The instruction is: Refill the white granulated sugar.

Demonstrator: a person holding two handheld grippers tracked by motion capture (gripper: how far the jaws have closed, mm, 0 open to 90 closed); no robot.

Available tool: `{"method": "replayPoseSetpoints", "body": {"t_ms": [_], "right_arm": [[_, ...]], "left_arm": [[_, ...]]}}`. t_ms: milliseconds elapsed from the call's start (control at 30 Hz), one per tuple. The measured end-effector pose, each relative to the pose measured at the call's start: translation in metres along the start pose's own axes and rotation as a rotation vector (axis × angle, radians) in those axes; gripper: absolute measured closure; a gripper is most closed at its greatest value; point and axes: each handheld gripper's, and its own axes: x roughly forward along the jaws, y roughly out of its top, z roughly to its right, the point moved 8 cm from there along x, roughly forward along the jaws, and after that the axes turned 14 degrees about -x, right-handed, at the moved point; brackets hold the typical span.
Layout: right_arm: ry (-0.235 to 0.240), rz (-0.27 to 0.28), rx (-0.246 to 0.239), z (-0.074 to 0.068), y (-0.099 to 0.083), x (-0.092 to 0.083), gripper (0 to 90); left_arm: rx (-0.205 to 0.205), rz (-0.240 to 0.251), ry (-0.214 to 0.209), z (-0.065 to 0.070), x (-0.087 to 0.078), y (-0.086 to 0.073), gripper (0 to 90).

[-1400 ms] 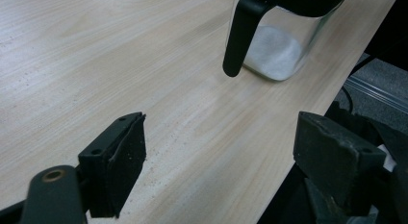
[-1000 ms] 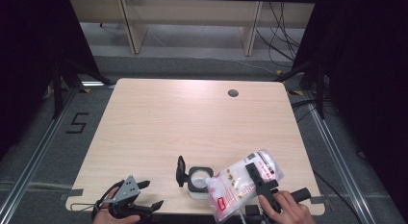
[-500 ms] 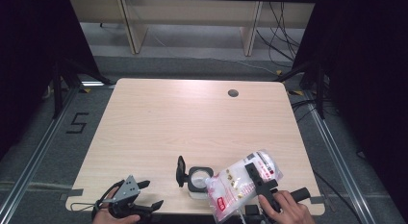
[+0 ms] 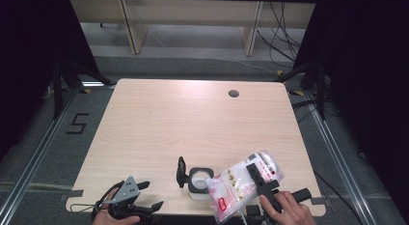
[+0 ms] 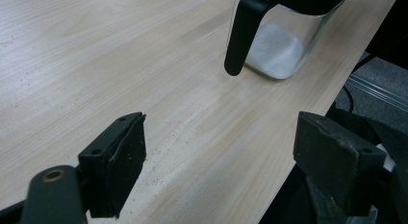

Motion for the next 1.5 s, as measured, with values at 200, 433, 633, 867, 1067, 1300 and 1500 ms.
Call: {"method": "replayPoseSetpoints", "body": {"t_ms": [200,433,633,867,1067,1300,1500], "right_arm": [[0.005,-0.010,0.018,-0.0004,-0.0008,-0.0013,46.9],[0.010,-0.015,0.040,-0.0010,-0.0004,-0.0018,47.0],[0.011,-0.014,0.041,-0.0011,-0.0010,-0.0017,47.0],[-0.002,-0.002,0.000,0.0024,-0.0013,-0.0001,47.0],[-0.003,-0.009,-0.019,0.0045,-0.0001,-0.0011,47.0],[0.007,-0.022,-0.001,0.0021,0.0021,-0.0020,47.1],[0.023,-0.038,-0.045,0.0067,0.0008,-0.0041,47.1]], "left_arm": [[-0.001,-0.002,0.006,0.0002,-0.0004,0.0000,18.2],[-0.013,-0.004,0.013,0.0006,-0.0001,-0.0008,18.2],[-0.025,0.004,0.008,0.0016,0.0016,-0.0007,18.2],[-0.030,0.010,0.004,0.0032,0.0003,-0.0005,18.2],[-0.015,-0.002,0.002,0.0034,0.0008,-0.0010,18.2],[-0.029,0.008,0.001,0.0040,0.0005,-0.0006,18.2],[-0.025,0.010,-0.001,0.0038,0.0010,-0.0001,18.2]]}}
